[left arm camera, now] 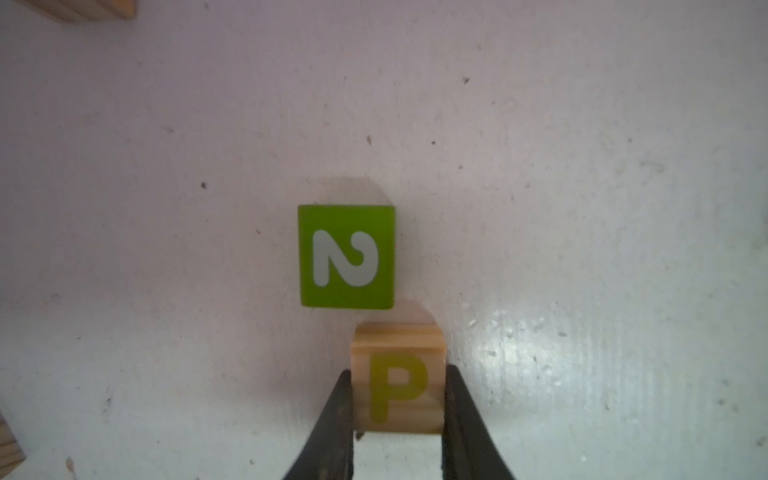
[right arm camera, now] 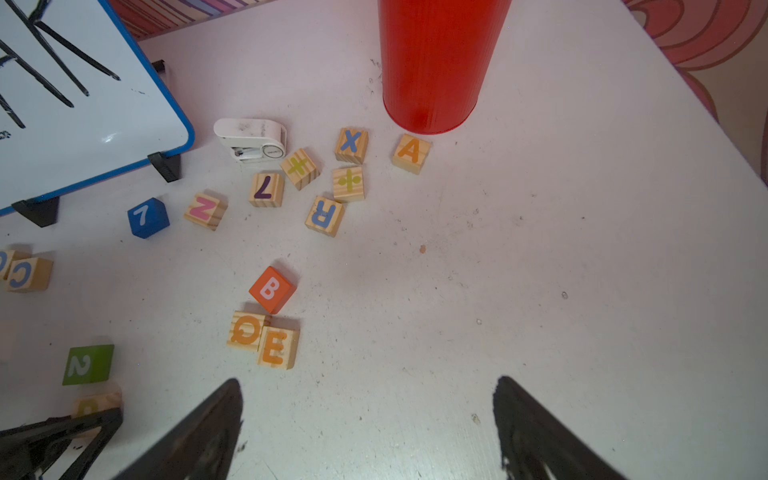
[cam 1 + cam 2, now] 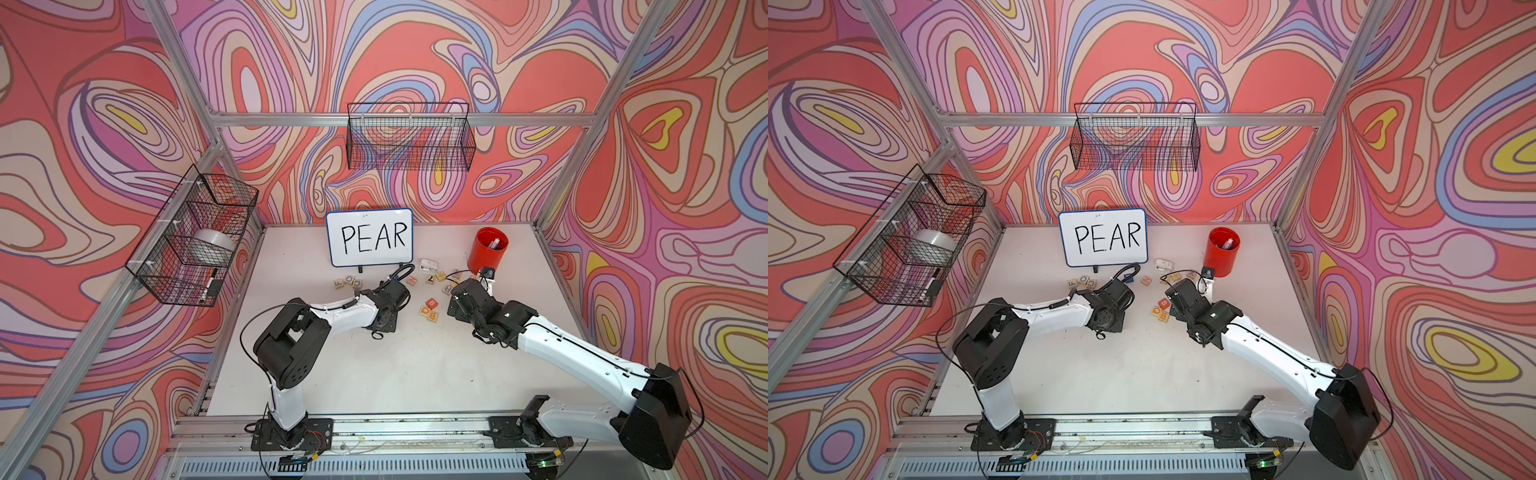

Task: Spell the uppercase word “pear” with letter blocks
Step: Pick up the letter block from the center of the board.

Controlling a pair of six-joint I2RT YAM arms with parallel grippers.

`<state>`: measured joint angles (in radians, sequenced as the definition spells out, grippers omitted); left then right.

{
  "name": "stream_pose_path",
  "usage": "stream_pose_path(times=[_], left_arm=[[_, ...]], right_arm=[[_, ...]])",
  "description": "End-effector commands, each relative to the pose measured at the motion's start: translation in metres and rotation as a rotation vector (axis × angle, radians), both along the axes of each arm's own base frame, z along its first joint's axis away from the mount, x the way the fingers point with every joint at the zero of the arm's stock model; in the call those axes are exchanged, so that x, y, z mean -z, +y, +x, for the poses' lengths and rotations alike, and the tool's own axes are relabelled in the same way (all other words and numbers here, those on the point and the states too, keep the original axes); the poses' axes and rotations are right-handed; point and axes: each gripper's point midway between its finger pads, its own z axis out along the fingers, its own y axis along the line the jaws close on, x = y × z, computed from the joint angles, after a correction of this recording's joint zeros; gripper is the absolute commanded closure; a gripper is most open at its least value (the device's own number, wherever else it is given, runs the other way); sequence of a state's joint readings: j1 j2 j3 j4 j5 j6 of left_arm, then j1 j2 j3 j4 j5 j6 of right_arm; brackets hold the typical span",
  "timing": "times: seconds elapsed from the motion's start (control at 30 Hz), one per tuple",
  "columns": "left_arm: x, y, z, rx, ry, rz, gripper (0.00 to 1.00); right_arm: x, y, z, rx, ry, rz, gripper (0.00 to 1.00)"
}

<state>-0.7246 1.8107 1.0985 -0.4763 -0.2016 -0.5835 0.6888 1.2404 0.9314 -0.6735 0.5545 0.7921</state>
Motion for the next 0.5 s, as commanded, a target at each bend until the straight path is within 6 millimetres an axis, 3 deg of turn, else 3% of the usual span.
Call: stream_pose_path(times=[0.0,0.23,0.47], left_arm=[[-0.014,0.02,-0.018,-0.069,0.014,-0.006,0.74],[-0.014,0.032,-0.062,-0.113,0.042,-0.054,0.76],[-0.01,0.024,-0.089,-0.118,0.054,-0.056,0.76]], right_arm=[[-0.005,0.0,0.003,0.01,-0.012,-0.007,0.04],[-0.003,0.005,0.007,0.0,-0.008,-0.009,0.04],[-0.001,0.014,0.014,-0.016,-0.002,-0.004,0.04]])
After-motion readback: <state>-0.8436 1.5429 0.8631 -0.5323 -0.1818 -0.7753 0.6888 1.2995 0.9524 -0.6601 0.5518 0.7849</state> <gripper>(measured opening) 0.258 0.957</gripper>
